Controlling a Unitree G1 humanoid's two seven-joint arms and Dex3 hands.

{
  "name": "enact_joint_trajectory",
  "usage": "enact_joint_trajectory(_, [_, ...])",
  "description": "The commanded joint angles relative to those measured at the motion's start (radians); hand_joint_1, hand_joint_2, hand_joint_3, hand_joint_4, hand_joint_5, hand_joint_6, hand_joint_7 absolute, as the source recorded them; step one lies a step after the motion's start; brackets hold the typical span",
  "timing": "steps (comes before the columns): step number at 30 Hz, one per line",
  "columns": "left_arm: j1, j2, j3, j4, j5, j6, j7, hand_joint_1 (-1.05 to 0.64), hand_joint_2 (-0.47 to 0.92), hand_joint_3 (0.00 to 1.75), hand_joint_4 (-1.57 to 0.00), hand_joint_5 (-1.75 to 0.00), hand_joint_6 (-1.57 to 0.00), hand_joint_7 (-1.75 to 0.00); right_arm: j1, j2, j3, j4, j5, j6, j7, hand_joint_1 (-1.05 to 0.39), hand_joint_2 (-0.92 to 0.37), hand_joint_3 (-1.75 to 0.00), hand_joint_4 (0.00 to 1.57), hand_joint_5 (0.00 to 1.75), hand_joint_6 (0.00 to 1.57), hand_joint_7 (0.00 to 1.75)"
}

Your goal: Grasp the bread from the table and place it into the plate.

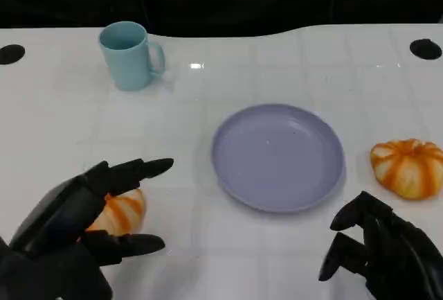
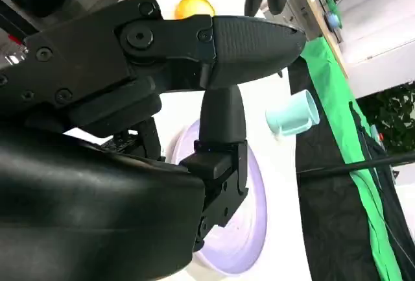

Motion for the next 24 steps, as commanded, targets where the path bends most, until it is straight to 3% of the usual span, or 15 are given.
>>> enact_joint_trajectory(1, [-0.018, 0.074, -0.019, -0.045, 0.145, 0.014, 0.02, -0.46, 0.84, 0.0, 0.0, -0.42, -0.31, 0.0, -0.002, -0.012, -0.004, -0.004, -0.003, -0.002, -0.003, -0.53, -0.92, -0.49, 0.64, 1.75, 0.43, 1.68])
enact_joint_trajectory(10, [-0.086, 0.155, -0.122, -0.09, 0.501, 0.185, -0.054, -0.29, 0.79, 0.01, 0.0, -0.07, -0.14, 0.0, -0.008, -0.015, -0.009, 0.007, -0.002, -0.011, 0.003, -0.53, -0.92, -0.48, 0.64, 1.75, 0.44, 1.69])
enact_joint_trajectory(24, [-0.229, 0.175, -0.254, 0.05, 0.644, 0.302, -0.195, -0.31, 0.79, 0.01, -0.01, -0.04, -0.15, 0.0, -0.004, -0.015, -0.007, 0.005, -0.002, -0.015, 0.005, -0.54, -0.92, -0.49, 0.64, 1.75, 0.45, 1.69])
